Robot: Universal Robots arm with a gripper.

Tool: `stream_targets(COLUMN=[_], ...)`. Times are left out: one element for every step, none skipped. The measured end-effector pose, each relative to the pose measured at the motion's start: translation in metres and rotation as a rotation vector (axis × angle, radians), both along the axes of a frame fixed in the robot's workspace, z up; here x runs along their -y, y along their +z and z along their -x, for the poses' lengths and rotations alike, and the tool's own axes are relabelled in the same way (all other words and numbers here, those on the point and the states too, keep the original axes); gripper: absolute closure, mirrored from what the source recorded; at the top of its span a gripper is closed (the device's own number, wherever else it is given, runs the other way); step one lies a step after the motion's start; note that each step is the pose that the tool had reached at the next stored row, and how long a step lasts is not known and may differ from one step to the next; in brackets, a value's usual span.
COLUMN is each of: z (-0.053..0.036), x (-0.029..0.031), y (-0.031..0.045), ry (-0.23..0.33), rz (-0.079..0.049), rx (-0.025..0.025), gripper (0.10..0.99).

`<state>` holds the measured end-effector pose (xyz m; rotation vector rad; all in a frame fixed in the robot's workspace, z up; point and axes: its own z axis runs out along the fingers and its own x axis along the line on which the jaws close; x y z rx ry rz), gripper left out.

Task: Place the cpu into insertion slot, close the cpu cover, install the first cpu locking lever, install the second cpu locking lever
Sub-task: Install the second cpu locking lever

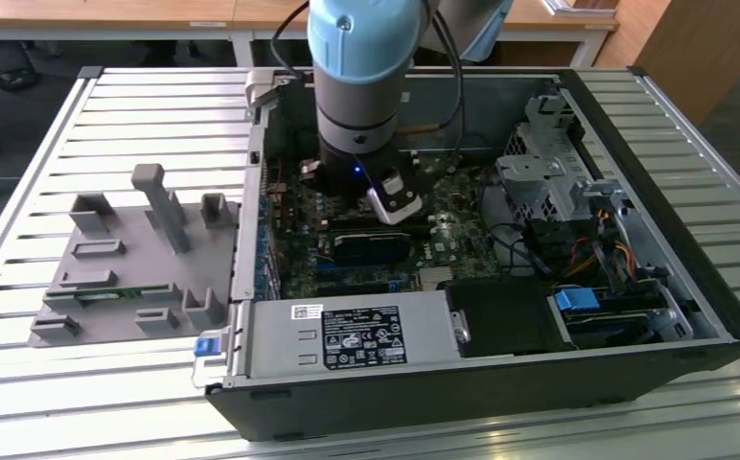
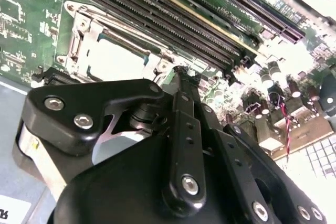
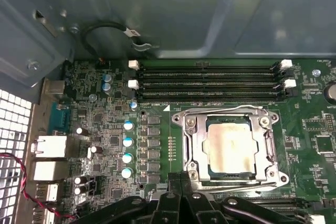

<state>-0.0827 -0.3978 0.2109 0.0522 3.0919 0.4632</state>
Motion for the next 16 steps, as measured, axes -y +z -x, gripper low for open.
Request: stream_targets(z=[0.0000,0.0000,0.0000,0.0000,0.0000,0.0000,0.0000,0.0000,0.0000,0.0000,0.0000,0.0000,0.0000,0.0000,0.0000,0.0000], x=[0.0000,0.0000,0.0000,0.0000,0.0000,0.0000,0.0000,-0.0001,-0.0001,-0.0001,-0.0001,-0.0002,-0.0002,-0.0002,-0.0002,-0.0002], y=[0.0009,0.0022,0.0035,0.0048,0.0061,0.0077,0.0095,0.0114,0.0133,0.0152,0.0169,0.0188,0.0205,0.0214,0.0216,0.0215], ry=[0.000,0.000,0.000,0.000,0.000,0.000,0.000,0.000,0.000,0.000,0.000,0.000,0.000,0.000,0.000,0.000], rz=[0.000,0.000,0.000,0.000,0.000,0.000,0.000,0.000,0.000,0.000,0.000,0.000,0.000,0.000,0.000,0.000], rx=[0.0000,0.0000,-0.0001,-0.0001,0.0000,-0.0001,0.0000,0.0000,0.0000,-0.0001,0.0000,-0.0001,-0.0001,-0.0001,0.0001,0.0001], gripper=[0.980,0.980,0.980,0.980,0.980,0.980,0.980,0.980,0.980,0.980,0.980,0.980,0.980,0.980,0.980,0.980])
